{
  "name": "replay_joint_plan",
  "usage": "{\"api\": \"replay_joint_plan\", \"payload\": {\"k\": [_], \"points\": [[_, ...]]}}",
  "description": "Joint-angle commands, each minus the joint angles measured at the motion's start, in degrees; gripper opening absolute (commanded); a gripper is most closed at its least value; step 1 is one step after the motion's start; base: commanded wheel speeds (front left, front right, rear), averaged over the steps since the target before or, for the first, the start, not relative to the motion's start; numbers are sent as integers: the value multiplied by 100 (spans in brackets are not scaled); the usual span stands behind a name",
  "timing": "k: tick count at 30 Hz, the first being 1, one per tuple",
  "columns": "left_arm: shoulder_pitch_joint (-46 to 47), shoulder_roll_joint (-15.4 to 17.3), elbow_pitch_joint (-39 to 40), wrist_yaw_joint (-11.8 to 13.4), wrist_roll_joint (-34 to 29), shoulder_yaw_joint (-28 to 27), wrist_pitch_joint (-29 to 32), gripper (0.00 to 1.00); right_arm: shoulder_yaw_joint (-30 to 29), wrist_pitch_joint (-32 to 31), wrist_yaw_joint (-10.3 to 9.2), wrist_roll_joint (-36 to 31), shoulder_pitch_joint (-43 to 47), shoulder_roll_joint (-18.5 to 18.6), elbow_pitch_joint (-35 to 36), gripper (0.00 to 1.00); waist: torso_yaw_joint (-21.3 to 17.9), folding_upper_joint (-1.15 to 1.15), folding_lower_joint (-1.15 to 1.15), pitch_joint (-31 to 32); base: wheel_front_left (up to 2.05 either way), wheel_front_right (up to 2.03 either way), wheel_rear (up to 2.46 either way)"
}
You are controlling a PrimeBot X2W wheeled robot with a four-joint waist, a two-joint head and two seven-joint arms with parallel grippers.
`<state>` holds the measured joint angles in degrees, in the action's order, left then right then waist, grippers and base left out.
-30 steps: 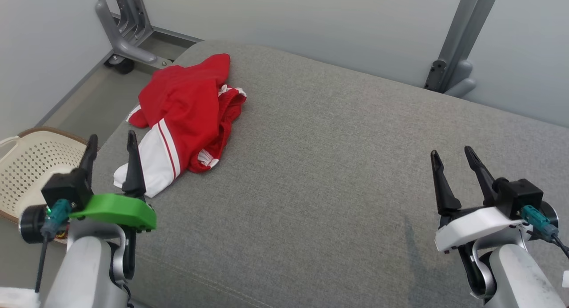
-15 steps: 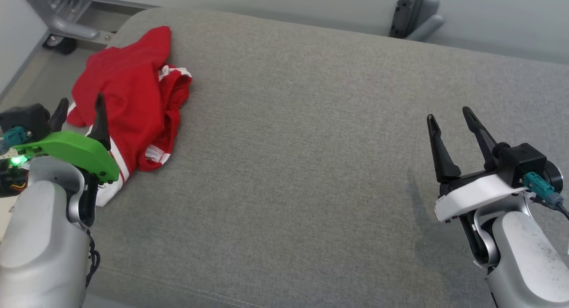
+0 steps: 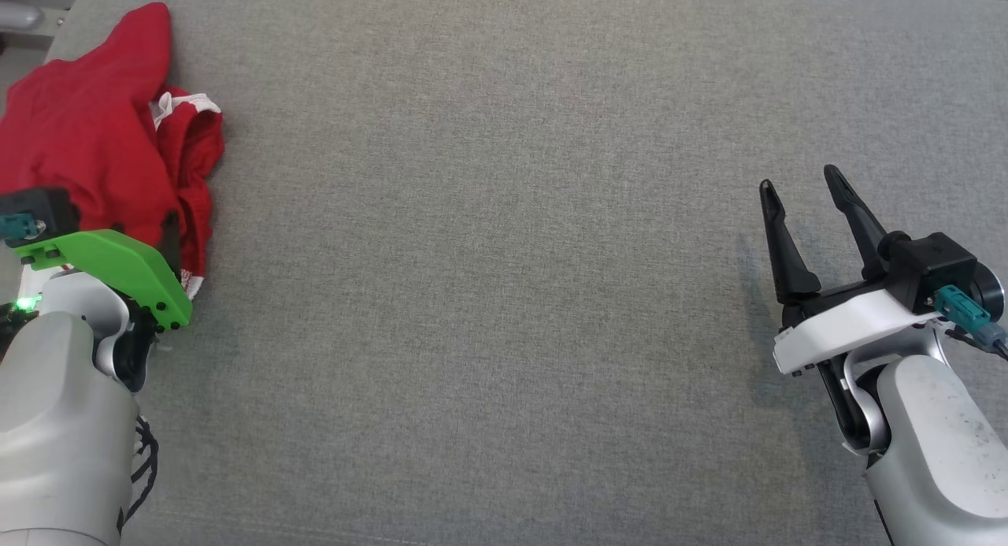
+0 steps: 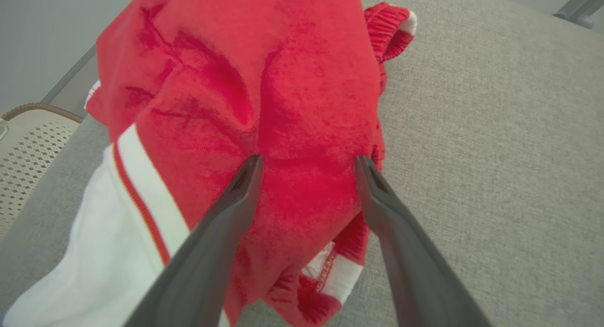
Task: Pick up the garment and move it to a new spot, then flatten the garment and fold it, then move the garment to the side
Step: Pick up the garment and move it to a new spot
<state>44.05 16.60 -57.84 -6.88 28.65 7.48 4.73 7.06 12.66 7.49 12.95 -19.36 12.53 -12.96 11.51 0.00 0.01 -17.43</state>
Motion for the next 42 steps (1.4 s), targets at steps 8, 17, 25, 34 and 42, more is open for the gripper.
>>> {"api": "replay_joint_plan", "payload": {"k": [8,17,25,34,42], "points": [[396,209,-285,-43,6,59,-675,0,-57,-40,0,-1,-71,47,-4,100,-46,0,-1,-98,0,0,0],[603,644,209,313,-211,-117,-1909,0,-183,-4,0,-32,102,-31,-38,100,23,0,-1,241,0,0,0],[-345,732,2175,817,-497,-357,-1990,0,-248,70,0,-69,345,-200,-114,100,-22,0,-1,788,0,0,0],[-2432,733,4867,1551,-625,-452,-1569,0,-371,140,0,-98,650,-411,-60,100,-248,0,-1,1246,0,0,0],[-3770,507,6610,2037,-645,-293,-994,0,-381,171,0,-117,728,-539,99,100,-696,0,-1,1397,0,0,0]]}}
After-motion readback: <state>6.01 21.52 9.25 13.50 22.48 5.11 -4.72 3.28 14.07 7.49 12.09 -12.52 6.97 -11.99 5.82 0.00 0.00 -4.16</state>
